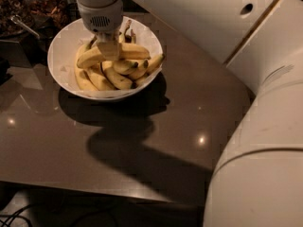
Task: Pick banana from white bowl
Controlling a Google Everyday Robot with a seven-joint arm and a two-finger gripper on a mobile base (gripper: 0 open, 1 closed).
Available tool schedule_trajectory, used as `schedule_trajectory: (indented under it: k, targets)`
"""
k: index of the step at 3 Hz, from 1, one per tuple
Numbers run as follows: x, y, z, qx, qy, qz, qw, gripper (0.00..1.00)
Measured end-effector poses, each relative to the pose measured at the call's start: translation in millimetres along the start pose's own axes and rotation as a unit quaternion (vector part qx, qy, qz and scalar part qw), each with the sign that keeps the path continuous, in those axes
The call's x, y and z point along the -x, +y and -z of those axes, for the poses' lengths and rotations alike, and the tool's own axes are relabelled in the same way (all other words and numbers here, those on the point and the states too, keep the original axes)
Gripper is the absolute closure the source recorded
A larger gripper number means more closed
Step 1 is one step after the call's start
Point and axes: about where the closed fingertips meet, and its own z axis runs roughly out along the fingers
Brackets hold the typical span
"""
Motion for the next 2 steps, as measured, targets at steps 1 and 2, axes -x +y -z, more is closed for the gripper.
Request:
schedule_trajectory:
  k: [1,2]
  targets:
    - [-3,2,23,-0.029,-0.022,0.000,0.9993,1.00]
    - [-9,6,50,-0.051,-0.041,0.002,0.9978,1.00]
